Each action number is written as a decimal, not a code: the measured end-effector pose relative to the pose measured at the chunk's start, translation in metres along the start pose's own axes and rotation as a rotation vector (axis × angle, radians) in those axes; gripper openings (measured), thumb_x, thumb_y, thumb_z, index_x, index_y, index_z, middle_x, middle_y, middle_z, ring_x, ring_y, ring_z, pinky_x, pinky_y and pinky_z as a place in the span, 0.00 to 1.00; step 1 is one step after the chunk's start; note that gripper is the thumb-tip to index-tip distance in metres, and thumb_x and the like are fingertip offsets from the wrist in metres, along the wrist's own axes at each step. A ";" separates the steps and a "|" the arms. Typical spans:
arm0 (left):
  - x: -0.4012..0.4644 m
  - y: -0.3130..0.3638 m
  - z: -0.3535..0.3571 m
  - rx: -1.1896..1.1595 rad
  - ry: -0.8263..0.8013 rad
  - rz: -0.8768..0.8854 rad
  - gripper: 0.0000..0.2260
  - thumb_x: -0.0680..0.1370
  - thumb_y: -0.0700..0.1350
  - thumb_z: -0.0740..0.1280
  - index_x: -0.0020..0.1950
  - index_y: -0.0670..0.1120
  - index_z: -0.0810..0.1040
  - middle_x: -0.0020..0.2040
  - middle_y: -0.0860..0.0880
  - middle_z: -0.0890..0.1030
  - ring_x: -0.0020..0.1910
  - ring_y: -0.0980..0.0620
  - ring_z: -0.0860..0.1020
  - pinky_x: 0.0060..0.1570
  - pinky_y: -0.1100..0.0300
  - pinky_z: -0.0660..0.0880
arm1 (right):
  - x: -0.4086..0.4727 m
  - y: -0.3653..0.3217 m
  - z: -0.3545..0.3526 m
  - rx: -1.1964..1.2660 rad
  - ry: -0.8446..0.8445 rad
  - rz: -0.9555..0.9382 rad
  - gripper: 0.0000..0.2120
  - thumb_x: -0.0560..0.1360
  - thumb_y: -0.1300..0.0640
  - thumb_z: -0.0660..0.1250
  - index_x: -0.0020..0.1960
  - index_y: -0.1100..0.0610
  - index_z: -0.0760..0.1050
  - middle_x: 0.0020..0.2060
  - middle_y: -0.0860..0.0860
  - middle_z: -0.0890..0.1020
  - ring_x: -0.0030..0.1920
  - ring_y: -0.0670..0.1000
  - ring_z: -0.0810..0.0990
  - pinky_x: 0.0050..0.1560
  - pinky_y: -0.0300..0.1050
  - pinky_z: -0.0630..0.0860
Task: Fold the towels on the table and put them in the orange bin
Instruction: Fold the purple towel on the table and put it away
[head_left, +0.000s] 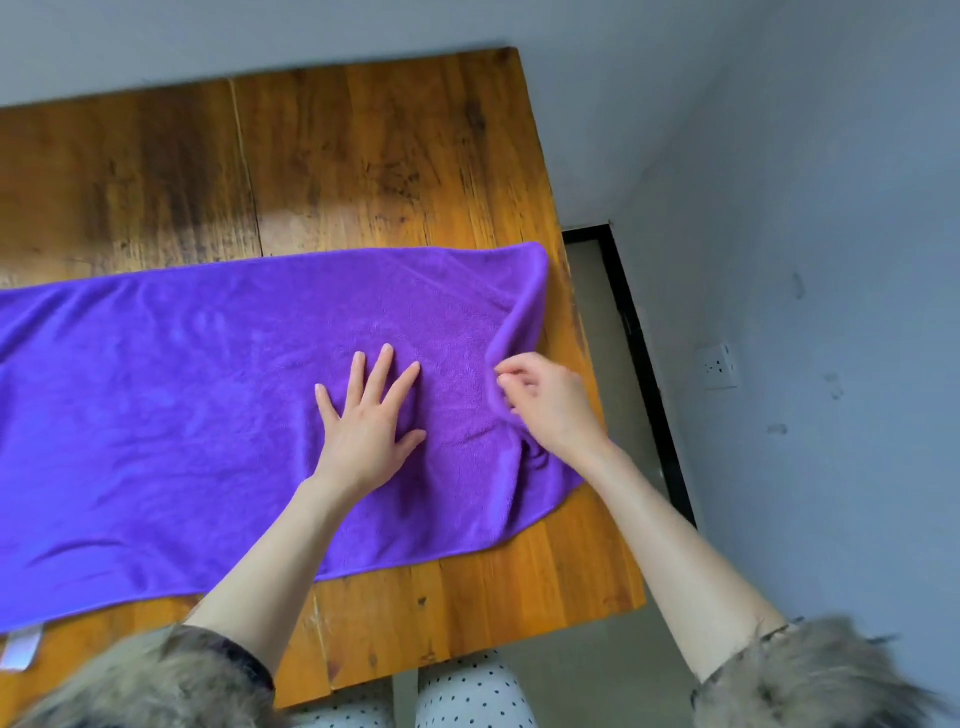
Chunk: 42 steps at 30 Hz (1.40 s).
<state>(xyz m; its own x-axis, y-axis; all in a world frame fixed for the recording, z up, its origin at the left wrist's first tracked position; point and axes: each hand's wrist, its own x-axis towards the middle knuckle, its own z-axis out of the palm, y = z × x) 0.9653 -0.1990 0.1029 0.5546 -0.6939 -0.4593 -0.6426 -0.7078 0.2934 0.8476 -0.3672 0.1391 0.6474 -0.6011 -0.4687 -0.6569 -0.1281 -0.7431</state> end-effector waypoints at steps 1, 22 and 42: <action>-0.002 0.004 -0.001 -0.049 0.034 -0.021 0.31 0.77 0.50 0.65 0.76 0.52 0.54 0.78 0.49 0.49 0.76 0.45 0.44 0.68 0.34 0.47 | -0.001 -0.005 0.006 0.052 -0.132 -0.002 0.08 0.77 0.62 0.63 0.52 0.62 0.79 0.45 0.57 0.83 0.42 0.51 0.81 0.49 0.42 0.79; -0.006 0.080 -0.010 -1.388 -0.121 -0.594 0.08 0.76 0.39 0.64 0.37 0.46 0.70 0.34 0.48 0.78 0.31 0.58 0.80 0.40 0.61 0.73 | 0.094 -0.039 -0.002 -0.157 0.193 0.097 0.07 0.75 0.54 0.65 0.48 0.57 0.76 0.46 0.53 0.80 0.48 0.54 0.76 0.45 0.41 0.68; -0.051 0.019 0.005 -0.673 0.330 -0.531 0.20 0.71 0.43 0.71 0.59 0.44 0.66 0.54 0.45 0.66 0.54 0.43 0.69 0.53 0.51 0.70 | 0.089 -0.089 0.059 -0.516 -0.177 -0.556 0.18 0.77 0.68 0.57 0.66 0.63 0.70 0.61 0.59 0.73 0.61 0.59 0.73 0.61 0.49 0.67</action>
<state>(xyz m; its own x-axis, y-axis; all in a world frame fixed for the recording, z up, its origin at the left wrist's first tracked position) 0.9223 -0.1761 0.1273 0.8782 -0.1846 -0.4413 0.1261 -0.8006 0.5858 0.9869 -0.3625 0.1354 0.9581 -0.2112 -0.1937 -0.2859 -0.7508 -0.5954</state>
